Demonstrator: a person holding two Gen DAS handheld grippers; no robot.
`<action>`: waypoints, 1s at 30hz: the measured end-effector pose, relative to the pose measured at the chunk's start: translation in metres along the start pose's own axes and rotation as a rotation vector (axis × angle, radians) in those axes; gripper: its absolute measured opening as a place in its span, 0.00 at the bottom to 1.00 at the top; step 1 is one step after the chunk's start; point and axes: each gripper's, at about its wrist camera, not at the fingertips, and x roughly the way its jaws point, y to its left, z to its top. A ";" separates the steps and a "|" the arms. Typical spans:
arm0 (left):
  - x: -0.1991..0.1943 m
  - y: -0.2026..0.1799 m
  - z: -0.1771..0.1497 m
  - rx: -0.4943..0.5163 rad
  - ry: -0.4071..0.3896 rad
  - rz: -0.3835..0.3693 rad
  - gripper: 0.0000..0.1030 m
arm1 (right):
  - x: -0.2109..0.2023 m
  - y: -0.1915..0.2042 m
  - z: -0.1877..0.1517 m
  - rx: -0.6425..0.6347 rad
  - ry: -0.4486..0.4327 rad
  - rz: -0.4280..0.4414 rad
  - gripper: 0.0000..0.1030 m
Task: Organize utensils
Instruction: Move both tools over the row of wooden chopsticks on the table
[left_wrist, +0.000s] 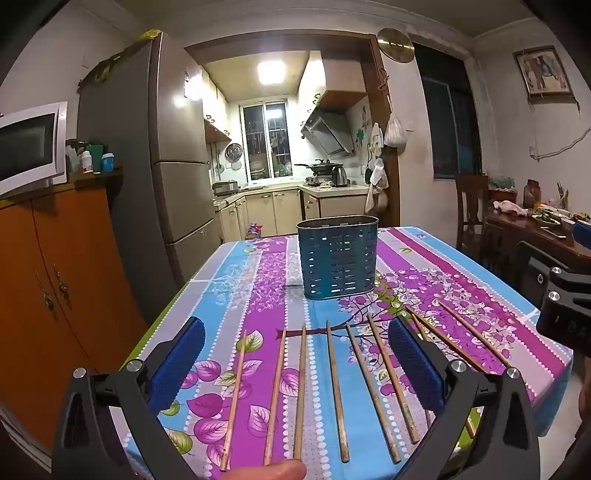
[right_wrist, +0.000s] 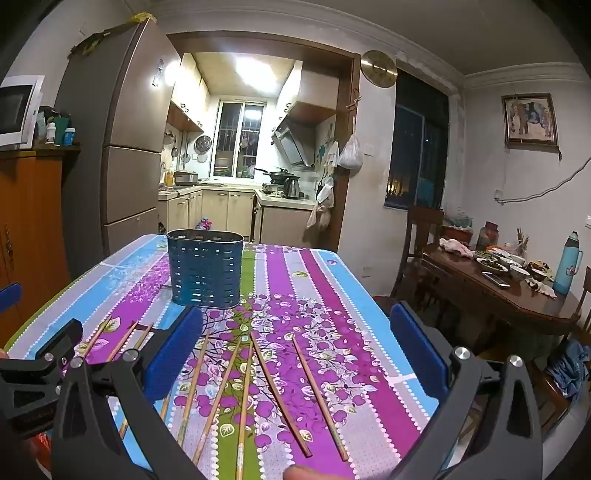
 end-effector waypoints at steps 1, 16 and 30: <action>0.000 0.000 0.000 -0.002 0.000 0.002 0.97 | 0.000 -0.001 0.000 0.003 -0.002 0.001 0.95; 0.003 0.002 -0.004 -0.005 0.016 0.010 0.97 | 0.001 0.000 -0.002 0.002 0.008 0.005 0.95; 0.004 -0.002 -0.006 0.015 0.011 0.024 0.97 | 0.004 0.000 -0.005 -0.004 0.022 0.014 0.95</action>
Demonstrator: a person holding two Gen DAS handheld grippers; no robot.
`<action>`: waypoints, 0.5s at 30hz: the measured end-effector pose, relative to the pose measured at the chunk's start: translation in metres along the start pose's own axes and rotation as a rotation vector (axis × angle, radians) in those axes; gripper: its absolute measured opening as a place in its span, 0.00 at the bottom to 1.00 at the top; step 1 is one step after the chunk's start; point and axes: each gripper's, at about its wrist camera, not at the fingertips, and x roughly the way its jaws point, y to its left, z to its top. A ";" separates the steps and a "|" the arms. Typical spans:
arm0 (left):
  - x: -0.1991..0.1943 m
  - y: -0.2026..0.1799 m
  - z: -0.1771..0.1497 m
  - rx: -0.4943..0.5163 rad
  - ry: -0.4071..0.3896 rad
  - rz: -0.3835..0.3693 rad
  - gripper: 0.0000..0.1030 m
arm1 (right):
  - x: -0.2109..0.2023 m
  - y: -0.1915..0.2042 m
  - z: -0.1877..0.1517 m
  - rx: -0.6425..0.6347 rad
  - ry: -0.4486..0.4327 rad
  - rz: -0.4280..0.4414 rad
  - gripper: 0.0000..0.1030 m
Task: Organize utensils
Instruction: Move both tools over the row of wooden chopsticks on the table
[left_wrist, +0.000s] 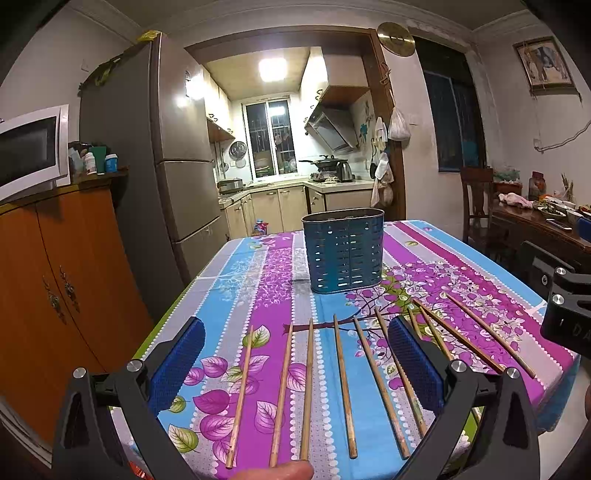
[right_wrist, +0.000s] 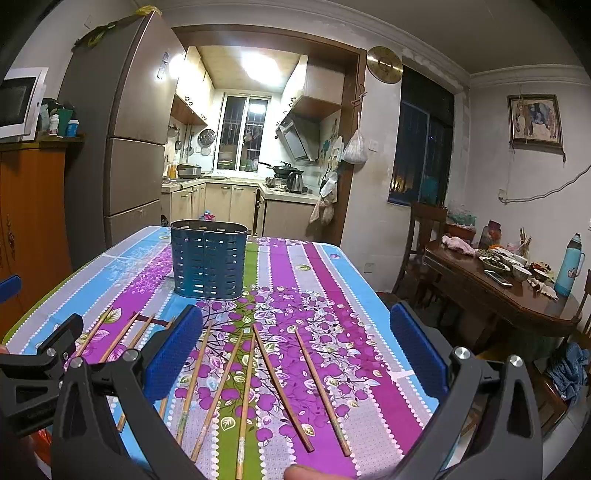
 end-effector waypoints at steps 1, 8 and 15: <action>0.000 0.000 0.000 0.001 0.000 0.000 0.97 | 0.000 0.000 0.000 0.000 0.001 0.001 0.95; 0.001 -0.001 -0.001 0.004 0.002 0.000 0.97 | -0.001 0.002 -0.001 -0.002 0.005 0.001 0.95; 0.003 0.016 -0.001 -0.027 -0.004 0.040 0.97 | 0.003 -0.005 -0.003 0.010 0.007 -0.014 0.95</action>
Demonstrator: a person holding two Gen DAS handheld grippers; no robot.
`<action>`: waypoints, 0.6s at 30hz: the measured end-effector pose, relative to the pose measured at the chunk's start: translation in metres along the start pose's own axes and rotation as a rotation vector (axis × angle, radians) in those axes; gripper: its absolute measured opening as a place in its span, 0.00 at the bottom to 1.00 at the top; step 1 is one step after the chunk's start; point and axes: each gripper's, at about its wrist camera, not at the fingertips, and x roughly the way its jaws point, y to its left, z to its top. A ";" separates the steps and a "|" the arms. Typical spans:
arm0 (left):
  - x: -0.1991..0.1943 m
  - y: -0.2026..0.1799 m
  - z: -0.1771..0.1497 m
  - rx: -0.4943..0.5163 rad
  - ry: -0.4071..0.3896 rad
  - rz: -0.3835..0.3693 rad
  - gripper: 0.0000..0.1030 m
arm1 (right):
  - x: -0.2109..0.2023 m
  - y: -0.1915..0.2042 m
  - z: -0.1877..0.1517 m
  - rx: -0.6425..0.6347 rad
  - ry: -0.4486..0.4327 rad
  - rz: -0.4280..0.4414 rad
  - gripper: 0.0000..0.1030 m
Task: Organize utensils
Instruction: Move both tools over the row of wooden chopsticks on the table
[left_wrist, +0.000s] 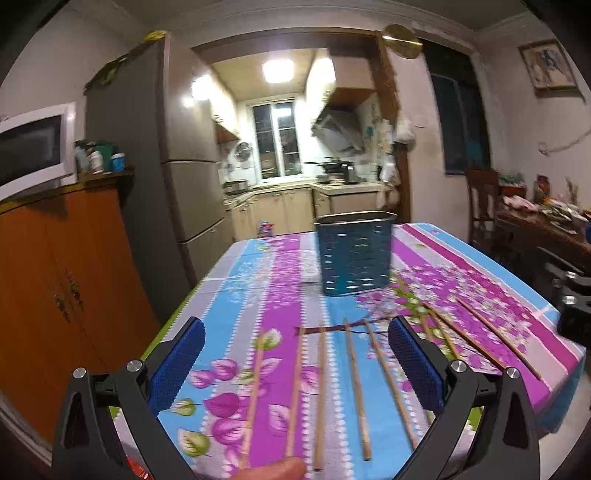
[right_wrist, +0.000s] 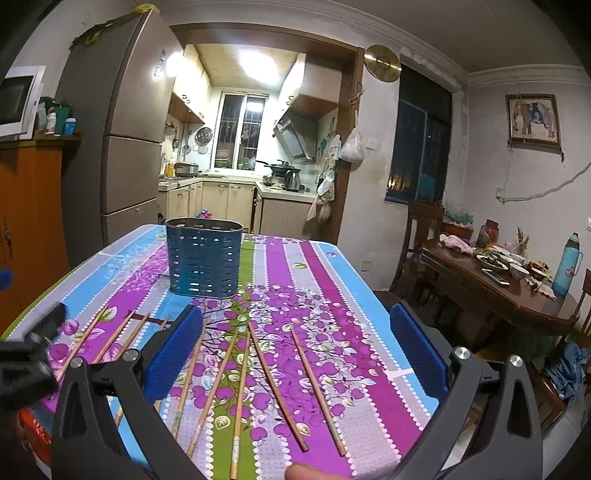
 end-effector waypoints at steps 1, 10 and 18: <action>0.002 0.005 0.000 -0.013 0.006 0.017 0.97 | 0.003 -0.002 -0.001 0.006 0.004 -0.003 0.95; 0.010 0.056 -0.019 -0.015 0.072 0.141 0.97 | 0.009 -0.016 -0.008 0.006 0.037 -0.043 0.95; 0.009 0.076 -0.044 -0.025 0.165 0.122 0.97 | 0.023 -0.030 -0.029 0.016 0.120 -0.055 0.95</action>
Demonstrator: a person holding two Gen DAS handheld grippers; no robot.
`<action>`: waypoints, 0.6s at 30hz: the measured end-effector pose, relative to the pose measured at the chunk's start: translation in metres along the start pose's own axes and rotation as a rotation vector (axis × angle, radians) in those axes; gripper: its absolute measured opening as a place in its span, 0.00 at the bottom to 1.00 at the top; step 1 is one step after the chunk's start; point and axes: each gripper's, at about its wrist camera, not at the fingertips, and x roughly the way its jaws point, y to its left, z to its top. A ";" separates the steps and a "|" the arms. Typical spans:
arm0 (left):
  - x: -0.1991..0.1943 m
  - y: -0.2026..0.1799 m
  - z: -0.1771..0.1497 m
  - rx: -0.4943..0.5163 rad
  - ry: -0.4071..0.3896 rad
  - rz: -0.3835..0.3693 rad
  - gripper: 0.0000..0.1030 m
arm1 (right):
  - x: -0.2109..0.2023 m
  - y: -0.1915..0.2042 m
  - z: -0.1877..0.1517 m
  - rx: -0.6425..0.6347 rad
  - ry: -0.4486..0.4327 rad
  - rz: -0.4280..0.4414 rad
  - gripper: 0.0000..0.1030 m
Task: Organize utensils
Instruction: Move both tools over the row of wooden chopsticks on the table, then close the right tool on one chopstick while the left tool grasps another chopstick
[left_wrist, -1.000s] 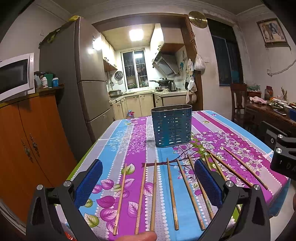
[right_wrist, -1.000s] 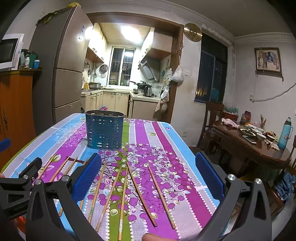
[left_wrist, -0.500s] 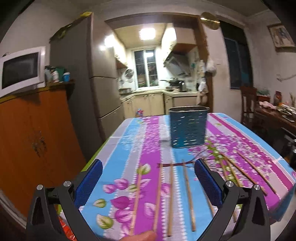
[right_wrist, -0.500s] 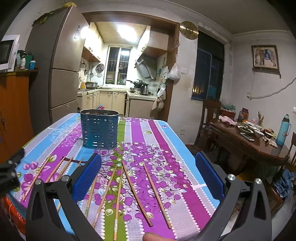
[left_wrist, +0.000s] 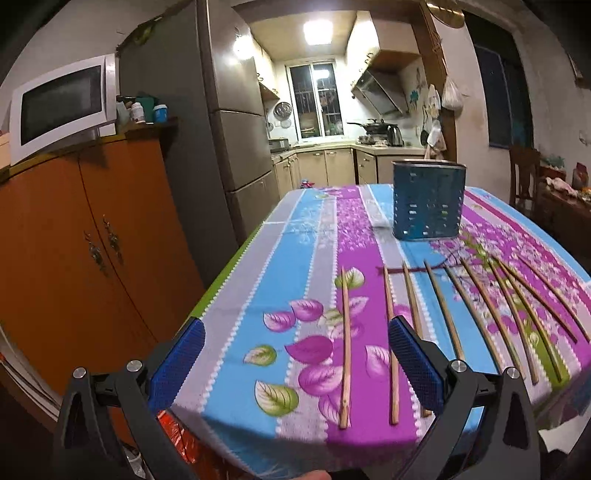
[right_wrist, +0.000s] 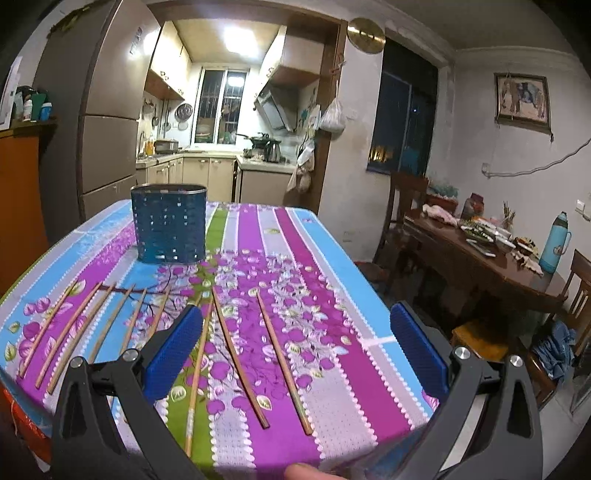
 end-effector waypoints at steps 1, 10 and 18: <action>-0.002 -0.001 -0.004 0.003 -0.001 -0.009 0.97 | -0.001 -0.001 -0.003 -0.001 -0.003 0.019 0.95; -0.032 -0.011 -0.043 0.142 -0.079 -0.113 0.91 | -0.005 -0.003 -0.046 -0.097 0.011 0.122 0.95; -0.031 -0.028 -0.061 0.196 0.003 -0.217 0.76 | -0.010 -0.003 -0.073 -0.121 0.081 0.166 0.95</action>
